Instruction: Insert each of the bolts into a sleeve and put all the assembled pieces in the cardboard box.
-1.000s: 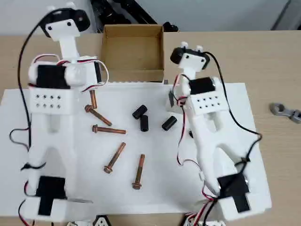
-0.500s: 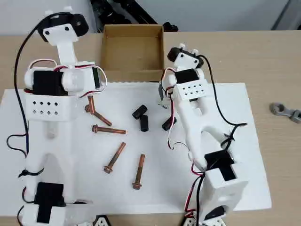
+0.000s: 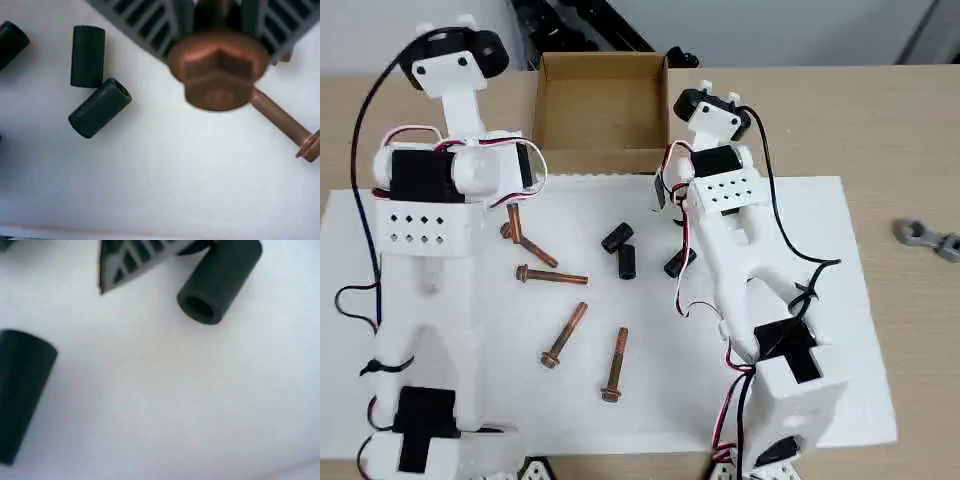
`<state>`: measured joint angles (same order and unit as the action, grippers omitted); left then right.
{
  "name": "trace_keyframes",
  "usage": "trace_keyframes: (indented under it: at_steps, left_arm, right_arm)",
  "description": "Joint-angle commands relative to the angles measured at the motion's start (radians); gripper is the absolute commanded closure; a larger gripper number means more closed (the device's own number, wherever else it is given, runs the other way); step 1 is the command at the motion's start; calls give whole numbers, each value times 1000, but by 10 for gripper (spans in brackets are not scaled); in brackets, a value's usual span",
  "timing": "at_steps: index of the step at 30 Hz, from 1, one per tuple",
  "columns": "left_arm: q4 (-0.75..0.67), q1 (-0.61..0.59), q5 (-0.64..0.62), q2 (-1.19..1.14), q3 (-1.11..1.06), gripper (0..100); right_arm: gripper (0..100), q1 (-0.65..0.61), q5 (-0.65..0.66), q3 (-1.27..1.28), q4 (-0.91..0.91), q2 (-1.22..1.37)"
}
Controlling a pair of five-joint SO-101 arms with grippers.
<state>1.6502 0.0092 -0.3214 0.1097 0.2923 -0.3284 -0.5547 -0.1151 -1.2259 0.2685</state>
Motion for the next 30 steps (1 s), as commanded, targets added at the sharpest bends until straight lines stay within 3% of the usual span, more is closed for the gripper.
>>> trace_keyframes:
  at_steps: [1, 30]
  left_arm:
    - [-18, -6, 3, 55, 5, 994]
    - [-11, -57, 2, 57, 4, 994]
  right_arm:
    - [764, 1, -8, -48, 22, 19]
    - [792, 8, -9, -91, 133, 97]
